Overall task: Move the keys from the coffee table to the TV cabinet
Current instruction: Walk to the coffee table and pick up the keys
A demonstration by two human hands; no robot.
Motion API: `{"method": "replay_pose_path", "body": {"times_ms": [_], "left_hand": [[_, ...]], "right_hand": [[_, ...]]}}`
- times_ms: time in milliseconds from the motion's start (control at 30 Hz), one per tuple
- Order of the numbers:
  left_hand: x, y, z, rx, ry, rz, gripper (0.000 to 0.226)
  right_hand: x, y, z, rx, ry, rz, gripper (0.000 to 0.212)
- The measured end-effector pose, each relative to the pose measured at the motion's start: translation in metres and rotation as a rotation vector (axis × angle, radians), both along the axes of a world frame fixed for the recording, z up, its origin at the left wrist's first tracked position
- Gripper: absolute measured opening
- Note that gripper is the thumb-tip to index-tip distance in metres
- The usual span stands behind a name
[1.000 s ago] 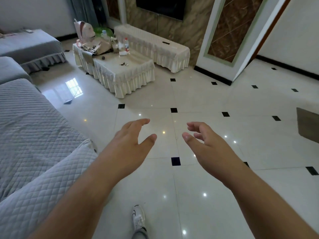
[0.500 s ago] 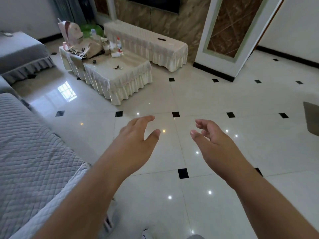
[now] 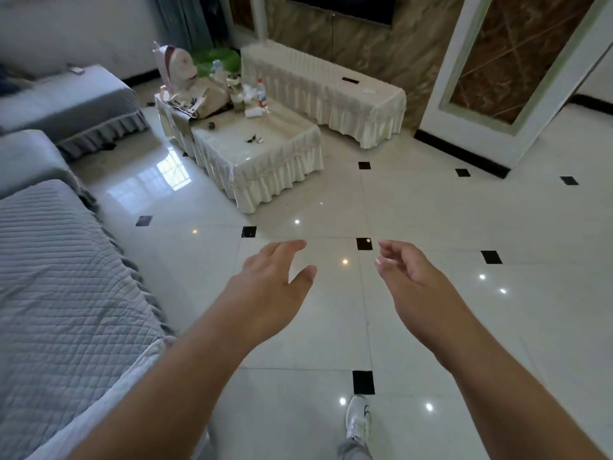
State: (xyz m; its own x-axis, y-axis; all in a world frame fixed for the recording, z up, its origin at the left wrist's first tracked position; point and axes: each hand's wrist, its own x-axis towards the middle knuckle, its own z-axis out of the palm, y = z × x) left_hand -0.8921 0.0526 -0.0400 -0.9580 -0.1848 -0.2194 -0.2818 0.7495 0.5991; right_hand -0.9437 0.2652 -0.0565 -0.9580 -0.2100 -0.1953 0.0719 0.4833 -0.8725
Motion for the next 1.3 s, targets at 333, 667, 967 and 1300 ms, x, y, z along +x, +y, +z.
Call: {"method": "replay_pose_path", "body": {"times_ms": [333, 667, 967, 1300], "left_hand": [[-0.098, 0.030, 0.001, 0.005, 0.025, 0.119, 0.046], [-0.173, -0.013, -0.012, 0.036, 0.042, 0.222, 0.043], [-0.281, -0.098, -0.007, 0.085, 0.127, 0.224, 0.042], [-0.365, -0.178, -0.017, 0.118, 0.120, 0.217, 0.045]], "right_hand": [[-0.132, 0.015, 0.008, 0.004, -0.007, 0.165, 0.038], [-0.219, -0.030, 0.005, 0.011, -0.044, 0.226, 0.036], [-0.316, -0.102, 0.020, 0.107, 0.023, 0.198, 0.039], [-0.399, -0.177, 0.010, 0.162, 0.016, 0.227, 0.046]]}}
